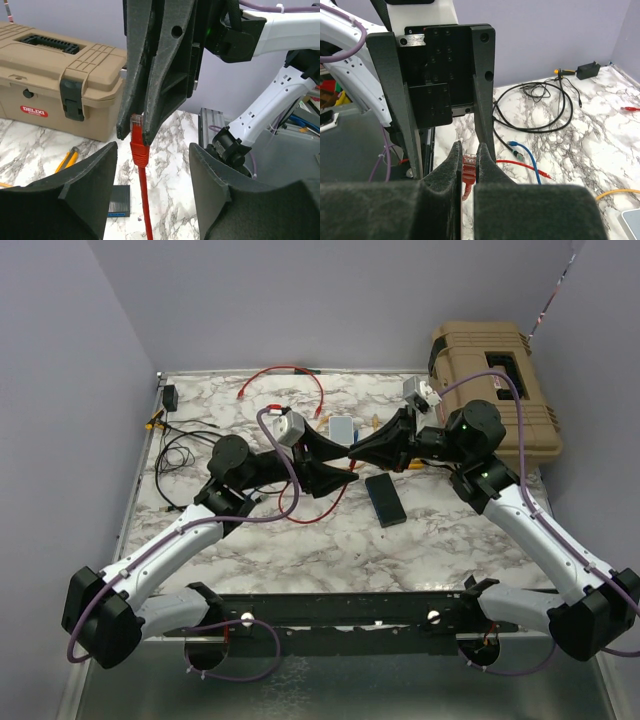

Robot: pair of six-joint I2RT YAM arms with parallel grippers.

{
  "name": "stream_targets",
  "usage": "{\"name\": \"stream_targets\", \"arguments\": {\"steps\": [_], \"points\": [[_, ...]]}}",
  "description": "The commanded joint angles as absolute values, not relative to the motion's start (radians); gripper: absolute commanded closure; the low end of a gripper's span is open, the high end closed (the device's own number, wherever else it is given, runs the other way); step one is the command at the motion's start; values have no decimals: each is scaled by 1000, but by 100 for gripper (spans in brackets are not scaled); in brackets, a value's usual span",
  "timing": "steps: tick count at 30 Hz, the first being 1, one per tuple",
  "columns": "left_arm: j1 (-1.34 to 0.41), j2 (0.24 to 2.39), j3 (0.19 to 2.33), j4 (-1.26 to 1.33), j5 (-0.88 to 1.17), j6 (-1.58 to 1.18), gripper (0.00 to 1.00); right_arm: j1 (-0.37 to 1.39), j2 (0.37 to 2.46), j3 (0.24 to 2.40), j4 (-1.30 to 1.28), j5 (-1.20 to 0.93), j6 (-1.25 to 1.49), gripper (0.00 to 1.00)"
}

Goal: Insert the plug into the switch port
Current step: Pick up the connector from the center of the board.

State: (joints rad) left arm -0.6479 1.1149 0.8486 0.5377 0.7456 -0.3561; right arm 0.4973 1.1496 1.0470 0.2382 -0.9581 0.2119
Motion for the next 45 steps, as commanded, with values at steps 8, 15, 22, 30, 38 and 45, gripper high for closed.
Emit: {"name": "stream_targets", "arguments": {"steps": [8, 15, 22, 30, 38, 45], "points": [[-631, 1042, 817, 326, 613, -244, 35, 493, 1201, 944, 257, -964, 263, 99], [-632, 979, 796, 185, 456, -188, 34, 494, 1343, 899, 303, -1002, 300, 99], [-631, 956, 797, 143, 421, -161, 33, 494, 1339, 910, 259, -1059, 297, 99], [-631, 994, 777, 239, 548, -214, 35, 494, 1183, 930, 255, -1034, 304, 99], [-632, 989, 737, 403, 716, -291, 37, 494, 1148, 944, 343, -1033, 362, 99], [-635, 1028, 749, 483, 823, -355, 38, 494, 1155, 968, 370, -1090, 367, 99]]}}
